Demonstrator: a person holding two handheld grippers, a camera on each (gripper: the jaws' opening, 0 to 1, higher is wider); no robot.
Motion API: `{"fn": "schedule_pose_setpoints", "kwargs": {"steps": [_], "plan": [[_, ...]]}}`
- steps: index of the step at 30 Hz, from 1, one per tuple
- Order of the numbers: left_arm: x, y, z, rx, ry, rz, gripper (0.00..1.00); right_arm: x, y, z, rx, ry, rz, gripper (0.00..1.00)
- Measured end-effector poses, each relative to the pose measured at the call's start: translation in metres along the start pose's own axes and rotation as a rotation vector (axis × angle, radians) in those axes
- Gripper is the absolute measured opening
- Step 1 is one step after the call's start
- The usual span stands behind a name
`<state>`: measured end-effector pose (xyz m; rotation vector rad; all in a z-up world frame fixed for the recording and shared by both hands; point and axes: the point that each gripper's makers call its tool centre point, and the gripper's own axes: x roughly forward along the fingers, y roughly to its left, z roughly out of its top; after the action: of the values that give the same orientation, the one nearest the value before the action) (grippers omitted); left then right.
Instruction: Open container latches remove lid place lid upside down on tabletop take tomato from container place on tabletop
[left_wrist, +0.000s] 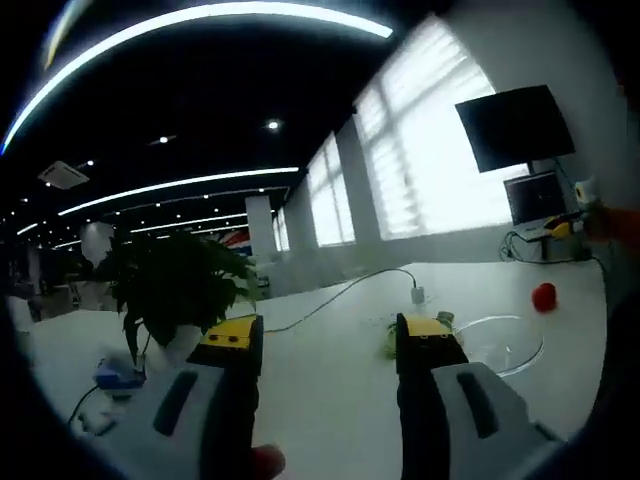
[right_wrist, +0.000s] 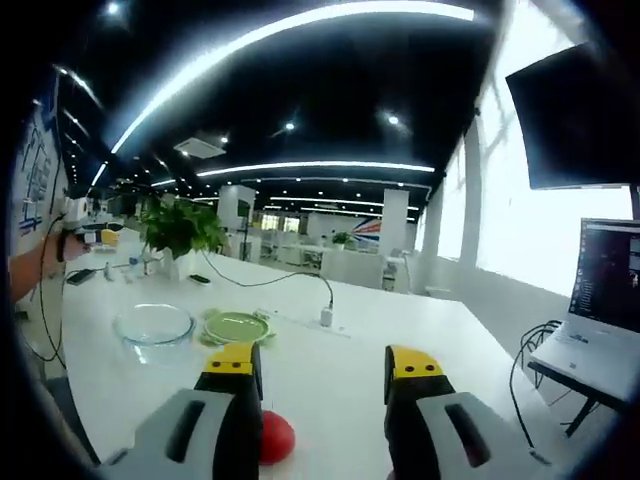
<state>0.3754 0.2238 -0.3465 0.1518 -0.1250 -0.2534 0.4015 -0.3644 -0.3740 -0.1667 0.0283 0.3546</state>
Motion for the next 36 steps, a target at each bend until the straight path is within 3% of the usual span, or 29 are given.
{"fn": "schedule_pose_setpoints", "kwargs": {"steps": [2,6,13,18,36], "plan": [[-0.011,0.009,-0.008,-0.013,-0.007,0.060,0.49,-0.005,-0.006,-0.005,0.008,-0.010,-0.045,0.43],[-0.028,0.015,-0.029,-0.048,-0.007,0.112,0.50,-0.014,-0.012,-0.014,0.046,-0.031,-0.095,0.43],[-0.048,0.022,-0.056,-0.067,0.011,0.157,0.52,-0.022,-0.021,-0.033,0.022,-0.006,-0.166,0.42],[-0.051,0.025,-0.058,-0.071,0.013,0.167,0.52,-0.024,-0.017,-0.040,0.041,0.005,-0.169,0.42],[-0.055,0.028,-0.055,-0.117,-0.014,0.185,0.52,-0.026,-0.018,-0.027,0.065,-0.030,-0.169,0.41]]}}
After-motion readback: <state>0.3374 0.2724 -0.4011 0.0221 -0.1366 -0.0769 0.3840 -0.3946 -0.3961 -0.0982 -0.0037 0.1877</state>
